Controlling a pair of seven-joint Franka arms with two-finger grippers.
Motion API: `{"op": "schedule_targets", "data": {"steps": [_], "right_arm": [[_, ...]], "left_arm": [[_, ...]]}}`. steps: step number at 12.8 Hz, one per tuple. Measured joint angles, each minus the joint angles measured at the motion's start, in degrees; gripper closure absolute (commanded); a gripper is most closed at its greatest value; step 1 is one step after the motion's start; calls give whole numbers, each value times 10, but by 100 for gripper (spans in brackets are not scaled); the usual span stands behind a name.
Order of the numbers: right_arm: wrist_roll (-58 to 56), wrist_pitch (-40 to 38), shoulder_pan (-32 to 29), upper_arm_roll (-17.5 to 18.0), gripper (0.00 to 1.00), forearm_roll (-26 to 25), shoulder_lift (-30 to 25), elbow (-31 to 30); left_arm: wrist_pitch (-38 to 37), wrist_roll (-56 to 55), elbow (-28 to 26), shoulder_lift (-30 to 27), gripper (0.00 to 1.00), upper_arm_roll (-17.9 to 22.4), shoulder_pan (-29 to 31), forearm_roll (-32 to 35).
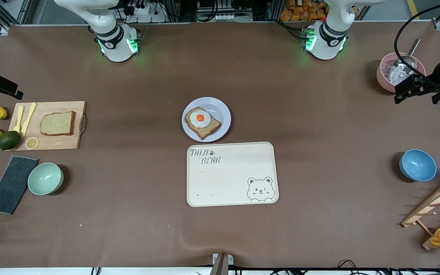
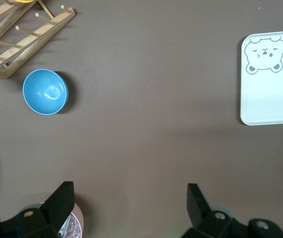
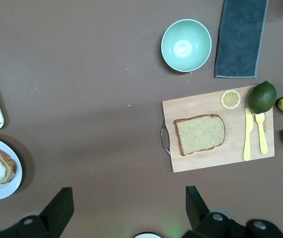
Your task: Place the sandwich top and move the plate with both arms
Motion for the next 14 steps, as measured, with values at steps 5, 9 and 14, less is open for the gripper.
{"op": "schedule_targets", "data": {"steps": [5, 9, 14], "right_arm": [[-10, -3, -6, -1, 0, -1, 6, -3], [-64, -25, -25, -1, 0, -11, 27, -6], [-69, -34, -28, 0, 0, -10, 30, -17]], "left_arm": [[0, -7, 0, 0, 0, -5, 0, -10], [-1, -52, 0, 0, 0, -8, -1, -11], [-2, -57, 0, 0, 0, -8, 0, -11]]}}
